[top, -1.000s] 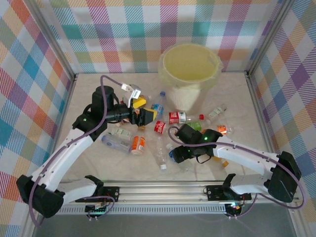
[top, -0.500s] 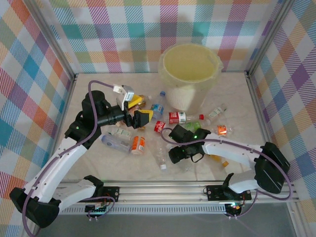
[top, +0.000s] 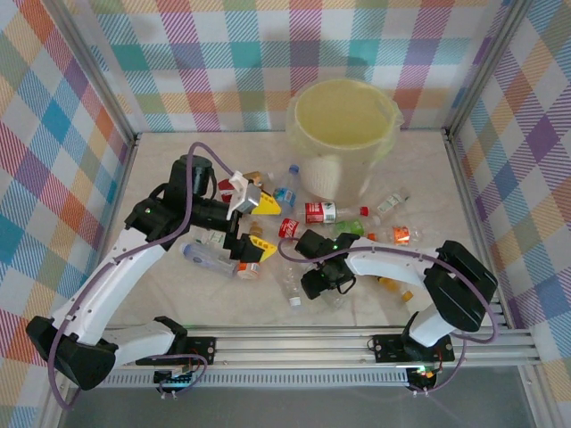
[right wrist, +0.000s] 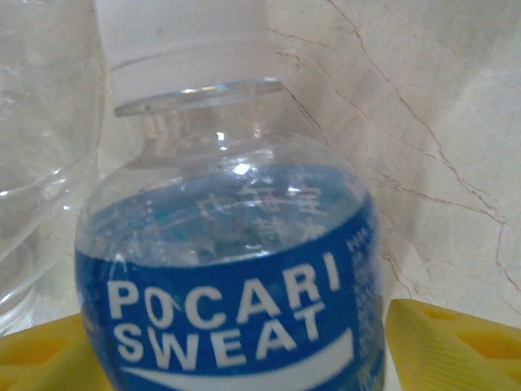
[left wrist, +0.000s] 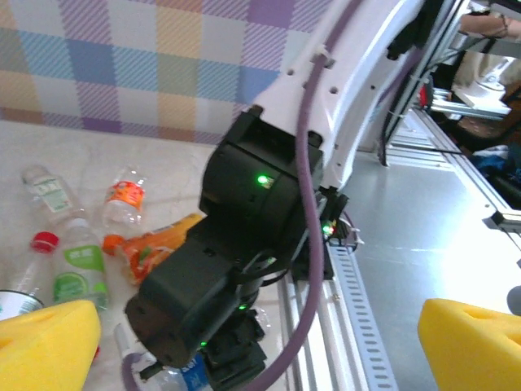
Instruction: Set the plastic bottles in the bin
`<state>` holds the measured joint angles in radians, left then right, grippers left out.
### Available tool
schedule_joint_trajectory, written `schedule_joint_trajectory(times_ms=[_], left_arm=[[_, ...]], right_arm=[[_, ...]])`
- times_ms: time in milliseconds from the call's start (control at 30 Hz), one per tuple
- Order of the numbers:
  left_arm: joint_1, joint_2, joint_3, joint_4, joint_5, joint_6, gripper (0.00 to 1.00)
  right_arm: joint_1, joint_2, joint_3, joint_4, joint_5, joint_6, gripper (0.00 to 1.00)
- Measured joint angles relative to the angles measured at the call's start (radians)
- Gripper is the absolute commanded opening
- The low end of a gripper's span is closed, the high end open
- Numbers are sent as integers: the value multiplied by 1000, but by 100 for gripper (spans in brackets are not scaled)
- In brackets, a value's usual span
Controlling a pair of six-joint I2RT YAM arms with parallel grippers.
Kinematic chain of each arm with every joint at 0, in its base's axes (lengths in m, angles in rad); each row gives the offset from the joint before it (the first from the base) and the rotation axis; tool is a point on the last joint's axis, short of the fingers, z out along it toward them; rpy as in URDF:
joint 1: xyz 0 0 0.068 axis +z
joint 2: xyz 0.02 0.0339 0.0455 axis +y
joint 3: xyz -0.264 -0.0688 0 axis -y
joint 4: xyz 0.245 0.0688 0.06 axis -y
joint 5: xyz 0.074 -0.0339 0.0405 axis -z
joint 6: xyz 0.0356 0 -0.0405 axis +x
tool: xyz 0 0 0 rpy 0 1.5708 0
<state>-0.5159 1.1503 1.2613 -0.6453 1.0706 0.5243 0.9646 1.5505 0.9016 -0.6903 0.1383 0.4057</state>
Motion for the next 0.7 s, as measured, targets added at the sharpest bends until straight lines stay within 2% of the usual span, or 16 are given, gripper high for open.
schedule_joint_trajectory(times_ms=[333, 500, 700], left_arm=[[-1, -28, -16, -3, -24, 10, 100], [-1, -35, -23, 25, -44, -8, 100], [-5, -37, -34, 55, -56, -27, 100]], right_arm=[[5, 13, 6, 25, 10, -2, 51], [5, -32, -18, 49, 21, 6, 48], [5, -198, -55, 51, 39, 33, 48]])
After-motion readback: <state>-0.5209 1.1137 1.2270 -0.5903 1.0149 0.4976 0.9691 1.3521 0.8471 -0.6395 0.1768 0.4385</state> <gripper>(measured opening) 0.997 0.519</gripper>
